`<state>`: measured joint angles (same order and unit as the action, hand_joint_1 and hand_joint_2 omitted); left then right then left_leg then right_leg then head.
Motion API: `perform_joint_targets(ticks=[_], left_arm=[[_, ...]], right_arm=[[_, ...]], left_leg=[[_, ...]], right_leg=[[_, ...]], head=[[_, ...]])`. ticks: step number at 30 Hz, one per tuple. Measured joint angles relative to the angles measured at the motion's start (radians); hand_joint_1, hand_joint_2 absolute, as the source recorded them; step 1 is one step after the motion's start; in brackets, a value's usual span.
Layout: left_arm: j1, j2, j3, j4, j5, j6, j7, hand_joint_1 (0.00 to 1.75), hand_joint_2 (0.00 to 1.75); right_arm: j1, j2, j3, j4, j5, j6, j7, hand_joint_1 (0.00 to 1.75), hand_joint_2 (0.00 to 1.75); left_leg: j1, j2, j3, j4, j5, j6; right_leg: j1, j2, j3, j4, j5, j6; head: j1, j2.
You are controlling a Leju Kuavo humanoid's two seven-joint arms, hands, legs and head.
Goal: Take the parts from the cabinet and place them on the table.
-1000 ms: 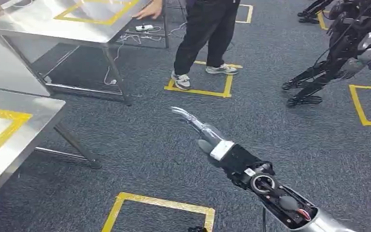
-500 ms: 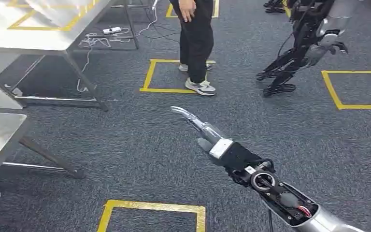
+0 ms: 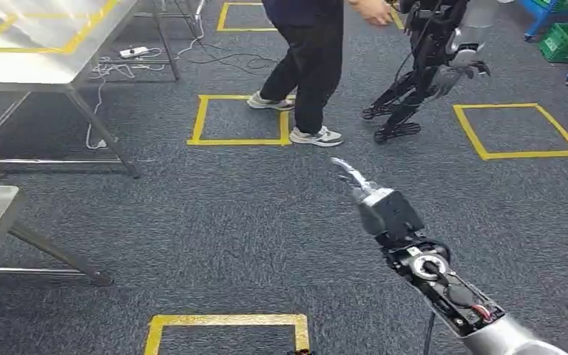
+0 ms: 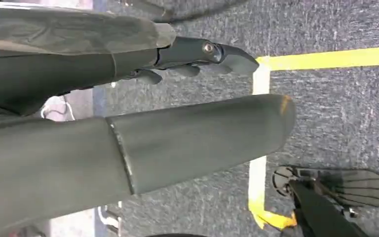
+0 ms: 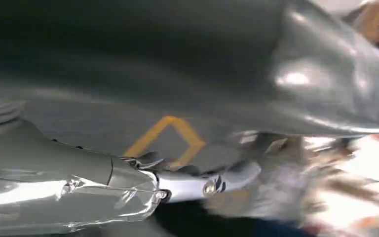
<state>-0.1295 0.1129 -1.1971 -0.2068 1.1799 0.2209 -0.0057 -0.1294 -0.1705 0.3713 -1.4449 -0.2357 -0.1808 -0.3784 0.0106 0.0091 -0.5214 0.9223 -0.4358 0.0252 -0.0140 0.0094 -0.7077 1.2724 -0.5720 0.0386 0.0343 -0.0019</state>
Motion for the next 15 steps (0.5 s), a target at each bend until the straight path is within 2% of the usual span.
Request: perform_joint_targets(ticks=[1,2,3,4,5,6,7,8,10,11,12,13,14,15], left_arm=[[0.001,0.000,0.000,0.000,-0.002,0.000,0.002,0.00,0.00],[0.002,-0.002,0.000,0.000,-0.003,0.000,0.002,0.00,0.00],[0.002,-0.002,0.000,0.000,-0.005,0.000,0.002,0.00,0.00],[0.001,-0.004,0.000,0.000,-0.007,0.000,0.002,0.00,0.00],[0.001,-0.004,0.000,0.000,-0.007,-0.001,0.002,0.00,0.00],[-0.001,-0.004,0.000,0.000,-0.007,-0.001,0.001,0.00,0.00],[0.000,-0.004,0.000,0.000,-0.008,-0.002,0.001,0.00,0.00],[0.000,-0.004,0.000,0.000,-0.008,-0.002,0.001,0.00,0.00],[0.001,-0.004,0.000,0.000,-0.008,-0.002,0.001,0.00,0.00],[0.001,-0.003,0.000,0.000,-0.008,-0.003,0.001,0.00,0.00],[0.001,-0.004,0.000,0.000,-0.008,-0.004,-0.001,0.00,0.00],[0.001,-0.004,0.000,0.000,-0.008,-0.004,-0.002,0.00,0.00],[0.001,-0.004,0.000,0.000,-0.008,-0.004,-0.002,0.00,0.00],[0.002,-0.004,0.000,0.000,-0.008,-0.005,-0.002,0.00,0.00]], right_arm=[[0.001,-0.006,-0.021,0.053,-0.022,0.000,-0.014,0.00,0.00],[-0.003,-0.011,-0.042,0.113,-0.034,0.002,-0.045,0.00,0.00],[-0.012,-0.015,-0.060,0.179,-0.049,0.005,-0.068,0.00,0.00],[-0.021,-0.019,-0.080,0.253,-0.074,0.006,-0.074,0.00,0.00],[-0.030,-0.022,-0.100,0.326,-0.105,0.009,-0.067,0.00,0.00],[-0.038,-0.022,-0.121,0.401,-0.133,0.014,-0.056,0.00,0.00],[-0.039,-0.024,-0.141,0.472,-0.151,0.018,-0.049,0.00,0.00],[-0.039,-0.024,-0.159,0.546,-0.155,0.016,-0.039,0.00,0.00],[-0.029,-0.023,-0.175,0.661,-0.156,-0.005,0.012,0.00,0.00],[-0.028,-0.021,-0.181,0.716,-0.156,-0.008,0.036,0.00,0.00],[-0.025,-0.019,-0.187,0.767,-0.155,-0.008,0.056,0.00,0.00],[-0.018,-0.018,-0.189,0.802,-0.155,-0.010,0.065,0.00,0.00],[-0.011,-0.013,-0.191,0.834,-0.154,-0.010,0.069,0.00,0.00],[-0.009,-0.010,-0.193,0.867,-0.152,-0.010,0.072,0.00,0.00]], left_leg=[[0.000,0.006,0.000,0.000,-0.001,0.000],[0.000,0.014,0.001,0.001,-0.002,0.000],[0.000,0.020,0.003,0.001,-0.004,-0.002],[0.000,0.027,0.006,0.002,-0.007,-0.006],[-0.002,0.032,0.009,0.004,-0.010,-0.011],[-0.009,0.034,0.008,0.006,-0.013,-0.015],[-0.009,0.036,0.008,0.006,-0.012,-0.018],[-0.009,0.041,0.011,0.005,-0.014,-0.022],[-0.007,0.053,0.016,0.004,-0.019,-0.034],[-0.003,0.034,0.011,0.024,-0.037,-0.040],[-0.003,0.013,-0.016,0.080,-0.076,-0.041],[-0.003,0.003,-0.056,0.166,-0.120,-0.043],[-0.003,-0.001,-0.100,0.259,-0.160,-0.044],[-0.003,-0.002,-0.140,0.337,-0.183,-0.044]], right_leg=[[-0.002,-0.001,-0.006,0.008,0.010,0.002],[-0.004,-0.002,0.013,-0.034,0.041,0.003],[-0.005,-0.008,0.055,-0.120,0.087,0.003],[-0.005,-0.023,0.111,-0.229,0.136,0.002],[-0.003,-0.058,0.152,-0.320,0.152,0.000],[0.007,-0.067,0.154,-0.326,0.147,-0.011],[0.007,-0.052,0.151,-0.326,0.149,-0.018],[0.008,-0.046,0.151,-0.325,0.148,-0.020],[0.006,-0.030,0.153,-0.330,0.151,-0.031],[0.001,-0.023,0.155,-0.332,0.155,-0.036],[0.001,-0.017,0.155,-0.332,0.155,-0.043],[0.001,-0.011,0.153,-0.332,0.155,-0.044],[0.003,-0.004,0.153,-0.332,0.154,-0.047],[0.005,0.006,0.153,-0.332,0.154,-0.048]], head=[[0.005,0.000],[0.009,0.000],[0.012,0.000],[0.016,0.000],[0.021,0.000],[0.019,0.000],[0.016,0.000],[0.013,0.000],[0.010,0.000],[0.009,0.000],[-0.003,0.000],[-0.011,0.000],[-0.014,0.000],[-0.015,0.000]])
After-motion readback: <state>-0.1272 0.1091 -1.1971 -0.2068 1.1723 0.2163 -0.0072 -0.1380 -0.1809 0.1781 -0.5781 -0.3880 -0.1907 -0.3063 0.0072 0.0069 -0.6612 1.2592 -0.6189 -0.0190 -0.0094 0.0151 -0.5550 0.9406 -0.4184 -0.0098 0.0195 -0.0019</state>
